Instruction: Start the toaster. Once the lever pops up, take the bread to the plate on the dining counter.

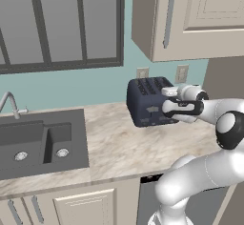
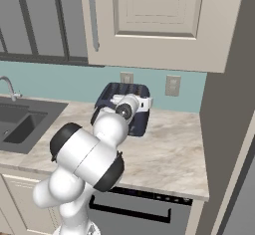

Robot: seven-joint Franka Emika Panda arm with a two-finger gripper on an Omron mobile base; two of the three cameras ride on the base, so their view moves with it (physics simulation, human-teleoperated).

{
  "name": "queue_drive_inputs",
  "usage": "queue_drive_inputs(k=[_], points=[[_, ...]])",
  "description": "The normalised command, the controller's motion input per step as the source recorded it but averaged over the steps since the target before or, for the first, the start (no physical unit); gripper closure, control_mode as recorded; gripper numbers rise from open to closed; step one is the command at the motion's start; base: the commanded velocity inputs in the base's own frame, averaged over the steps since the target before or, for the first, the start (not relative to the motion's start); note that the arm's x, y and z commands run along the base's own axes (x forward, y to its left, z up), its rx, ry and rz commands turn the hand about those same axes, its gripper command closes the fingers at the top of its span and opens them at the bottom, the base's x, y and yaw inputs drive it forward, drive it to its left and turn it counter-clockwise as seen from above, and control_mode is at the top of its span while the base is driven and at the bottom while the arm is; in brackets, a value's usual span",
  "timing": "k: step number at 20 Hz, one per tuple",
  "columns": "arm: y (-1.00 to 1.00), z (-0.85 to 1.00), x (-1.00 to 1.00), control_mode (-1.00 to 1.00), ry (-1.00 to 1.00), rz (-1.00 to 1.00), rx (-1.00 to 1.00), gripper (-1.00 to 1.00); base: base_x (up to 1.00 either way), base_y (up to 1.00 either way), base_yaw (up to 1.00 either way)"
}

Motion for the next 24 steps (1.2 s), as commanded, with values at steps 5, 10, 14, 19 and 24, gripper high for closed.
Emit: queue_drive_inputs(k=[5,10,14,19,24], points=[[0.00,0.00,0.00,-1.00,0.00,0.00,0.00,-1.00,0.00,0.00,0.00],[0.00,0.00,0.00,-1.00,0.00,0.00,0.00,-1.00,0.00,0.00,0.00],[0.00,0.00,0.00,-1.00,0.00,0.00,0.00,-1.00,0.00,0.00,0.00],[0.00,0.00,0.00,-1.00,0.00,0.00,0.00,-1.00,0.00,0.00,0.00],[0.00,0.00,0.00,-1.00,0.00,0.00,0.00,-1.00,0.00,0.00,0.00]])
